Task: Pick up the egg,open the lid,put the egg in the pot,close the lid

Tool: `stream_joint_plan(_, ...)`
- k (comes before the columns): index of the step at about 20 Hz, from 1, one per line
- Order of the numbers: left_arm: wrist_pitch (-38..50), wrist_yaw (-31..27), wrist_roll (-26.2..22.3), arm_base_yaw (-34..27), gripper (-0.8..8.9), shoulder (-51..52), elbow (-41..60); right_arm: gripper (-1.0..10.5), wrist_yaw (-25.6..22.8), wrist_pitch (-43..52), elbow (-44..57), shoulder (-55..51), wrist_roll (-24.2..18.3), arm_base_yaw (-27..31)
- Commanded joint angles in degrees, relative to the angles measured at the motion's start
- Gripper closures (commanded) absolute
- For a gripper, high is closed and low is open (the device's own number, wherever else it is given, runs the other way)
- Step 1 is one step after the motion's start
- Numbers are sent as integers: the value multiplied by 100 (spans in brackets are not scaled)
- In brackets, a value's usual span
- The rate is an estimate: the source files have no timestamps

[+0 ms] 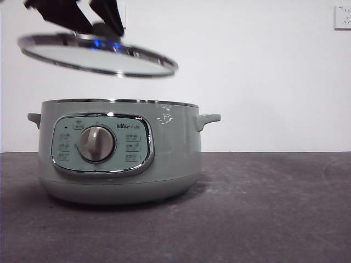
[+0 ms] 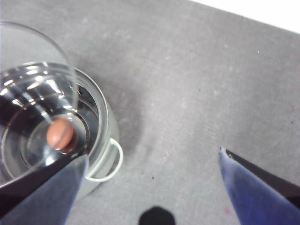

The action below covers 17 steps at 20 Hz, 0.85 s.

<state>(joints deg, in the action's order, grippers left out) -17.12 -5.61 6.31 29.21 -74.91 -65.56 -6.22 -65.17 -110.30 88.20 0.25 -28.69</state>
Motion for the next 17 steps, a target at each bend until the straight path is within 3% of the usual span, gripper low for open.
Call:
stream_joint_plan(1, 409, -9, 111, 98, 822, -177, -59, 478, -15, -4, -7, -24, 55, 24)
stream_joint_plan(7, 680, -22, 175, 267, 822, -691, -44, 478, -17, -4, -4, -24, 52, 24)
stream_joint_plan(17, 214, -13, 275, 282, 822, -752, 7, 478, -15, 0, -7, -24, 50, 26)
